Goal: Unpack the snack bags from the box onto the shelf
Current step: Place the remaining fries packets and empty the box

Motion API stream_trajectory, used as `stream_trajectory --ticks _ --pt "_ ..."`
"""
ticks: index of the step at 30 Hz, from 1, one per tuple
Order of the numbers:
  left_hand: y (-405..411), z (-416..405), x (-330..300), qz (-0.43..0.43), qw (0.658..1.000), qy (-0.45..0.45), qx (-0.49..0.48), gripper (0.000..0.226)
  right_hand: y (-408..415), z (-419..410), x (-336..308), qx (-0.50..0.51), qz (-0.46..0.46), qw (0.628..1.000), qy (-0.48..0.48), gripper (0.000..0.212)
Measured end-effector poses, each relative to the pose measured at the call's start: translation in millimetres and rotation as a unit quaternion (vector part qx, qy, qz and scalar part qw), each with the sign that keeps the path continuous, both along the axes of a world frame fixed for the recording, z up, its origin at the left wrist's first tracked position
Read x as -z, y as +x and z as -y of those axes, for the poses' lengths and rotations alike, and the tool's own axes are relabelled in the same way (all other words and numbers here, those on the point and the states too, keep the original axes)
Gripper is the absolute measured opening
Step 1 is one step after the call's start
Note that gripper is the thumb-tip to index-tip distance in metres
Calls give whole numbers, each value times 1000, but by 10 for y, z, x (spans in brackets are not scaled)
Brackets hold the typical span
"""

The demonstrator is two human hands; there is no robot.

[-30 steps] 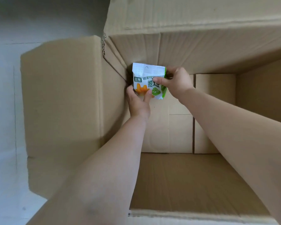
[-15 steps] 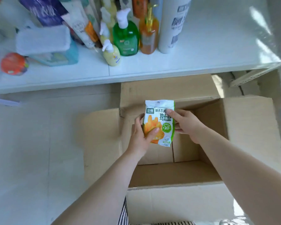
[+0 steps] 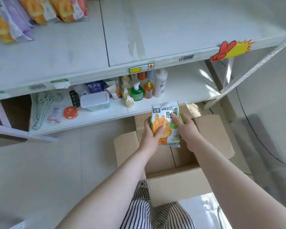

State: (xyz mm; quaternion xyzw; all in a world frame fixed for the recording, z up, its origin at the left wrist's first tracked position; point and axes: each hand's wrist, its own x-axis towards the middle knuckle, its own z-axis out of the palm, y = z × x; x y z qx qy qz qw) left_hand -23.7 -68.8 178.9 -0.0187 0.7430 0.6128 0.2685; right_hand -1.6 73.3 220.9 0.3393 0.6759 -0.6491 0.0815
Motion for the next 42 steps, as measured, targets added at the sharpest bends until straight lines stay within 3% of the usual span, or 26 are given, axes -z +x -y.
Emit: stream_trajectory --ticks 5,11,15,22,26,30,42 --pt "178 198 -568 -29 999 2 -30 50 401 275 -565 30 -32 998 -36 29" --pt "394 429 -1064 6 997 23 -75 55 869 505 -940 -74 -61 992 -82 19" --pt "368 653 -1530 -1 998 11 -65 57 1078 582 -1168 -102 -78 988 -84 30" --pt "108 987 -1943 -53 998 -2 -31 28 1188 828 -1411 -111 -116 981 -111 34" --pt "-84 1211 -2057 -68 997 -2 -46 45 988 1072 -1492 -113 -130 979 -107 37" --pt "-443 1637 -2249 -93 995 13 -36 33 578 1406 -1567 -130 -141 977 -93 38" --pt "-1957 2857 -2854 -203 963 -92 149 39 -840 2510 -1610 -134 -192 971 -40 50"
